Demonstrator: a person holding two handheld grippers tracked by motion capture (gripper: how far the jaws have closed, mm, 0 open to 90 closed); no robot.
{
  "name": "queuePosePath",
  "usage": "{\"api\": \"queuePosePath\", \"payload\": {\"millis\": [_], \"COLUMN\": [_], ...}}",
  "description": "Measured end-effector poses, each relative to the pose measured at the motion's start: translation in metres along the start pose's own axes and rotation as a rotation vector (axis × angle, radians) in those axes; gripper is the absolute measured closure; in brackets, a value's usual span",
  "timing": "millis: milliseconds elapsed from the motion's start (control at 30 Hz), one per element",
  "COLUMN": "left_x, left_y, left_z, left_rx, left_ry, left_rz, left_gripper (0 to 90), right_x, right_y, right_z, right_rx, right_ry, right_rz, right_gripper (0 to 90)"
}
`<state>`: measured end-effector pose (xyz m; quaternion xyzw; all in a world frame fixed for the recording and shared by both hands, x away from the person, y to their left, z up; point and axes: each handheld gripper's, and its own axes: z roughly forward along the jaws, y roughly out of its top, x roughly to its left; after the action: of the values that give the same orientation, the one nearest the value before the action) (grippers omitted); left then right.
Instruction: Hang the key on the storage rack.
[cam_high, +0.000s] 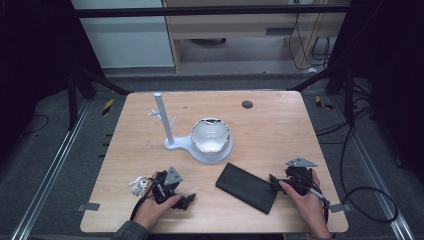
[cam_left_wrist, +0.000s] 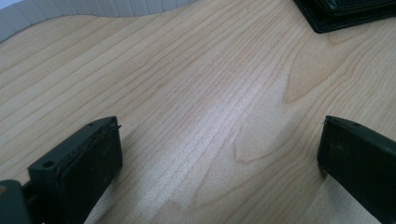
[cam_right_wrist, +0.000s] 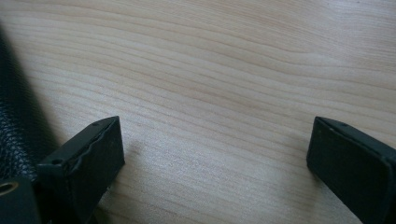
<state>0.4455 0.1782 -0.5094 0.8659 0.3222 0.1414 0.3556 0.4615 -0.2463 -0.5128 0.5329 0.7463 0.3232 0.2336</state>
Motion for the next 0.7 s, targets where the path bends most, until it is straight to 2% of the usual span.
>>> {"api": "queuePosePath", "payload": {"millis": [100, 167, 200, 267, 300, 333, 367, 400, 433, 467, 500, 533, 633, 667, 700], "left_x": [0.002, 0.004, 0.009, 0.017, 0.017, 0.025, 0.025, 0.034, 0.034, 0.043, 0.043, 0.051, 0.059, 0.067, 0.069], "left_y": [0.001, 0.007, 0.016, 0.029, 0.029, 0.038, 0.038, 0.042, 0.042, 0.043, 0.043, 0.041, 0.035, 0.026, 0.021], "left_z": [-0.002, -0.008, -0.019, -0.033, -0.033, -0.047, -0.047, -0.061, -0.061, -0.073, -0.073, -0.085, -0.092, -0.095, -0.095], "left_rx": [0.007, 0.047, 0.089, 0.118, 0.118, 0.121, 0.121, 0.156, 0.156, 0.187, 0.187, 0.2, 0.213, 0.253, 0.282], "left_ry": [0.003, 0.013, 0.019, 0.025, 0.025, 0.061, 0.061, 0.123, 0.123, 0.173, 0.173, 0.212, 0.228, 0.237, 0.244], "left_rz": [-0.013, -0.004, -0.023, -0.022, -0.022, -0.008, -0.008, 0.007, 0.007, 0.012, 0.012, -0.002, -0.024, -0.05, -0.06], "left_gripper": [5.0, 5.6, 9.6, 10.9, 11.1, 11.5, 11.7, 12.3, 12.4, 12.4, 13.2, 15.2, 24.2, 26.7, 30.4], "right_x": [0.0, 0.0, 0.0, 0.001, 0.001, 0.002, 0.002, 0.003, 0.003, 0.004, 0.004, 0.004, 0.004, 0.004, 0.004], "right_y": [0.0, 0.0, 0.0, -0.001, -0.001, -0.002, -0.002, -0.003, -0.003, -0.003, -0.003, -0.003, -0.003, -0.003, -0.003], "right_z": [0.0, 0.0, 0.0, -0.001, -0.001, -0.002, -0.002, -0.003, -0.003, -0.003, -0.003, -0.003, -0.003, -0.003, -0.003], "right_rx": [0.0, -0.001, -0.002, -0.001, -0.001, 0.0, 0.0, -0.002, -0.002, -0.002, -0.002, -0.002, -0.003, -0.002, -0.002], "right_ry": [-0.001, -0.002, -0.001, -0.001, -0.001, 0.005, 0.005, -0.002, -0.002, -0.005, -0.005, -0.005, -0.005, -0.006, -0.006], "right_rz": [-0.001, -0.003, -0.001, 0.001, 0.001, 0.001, 0.001, 0.002, 0.002, 0.005, 0.005, 0.005, 0.005, 0.005, 0.005], "right_gripper": [4.4, 4.4, 4.4, 4.4, 4.4, 4.5, 4.5, 4.8, 4.8, 4.9, 4.9, 4.9, 4.9, 4.9, 4.9]}}
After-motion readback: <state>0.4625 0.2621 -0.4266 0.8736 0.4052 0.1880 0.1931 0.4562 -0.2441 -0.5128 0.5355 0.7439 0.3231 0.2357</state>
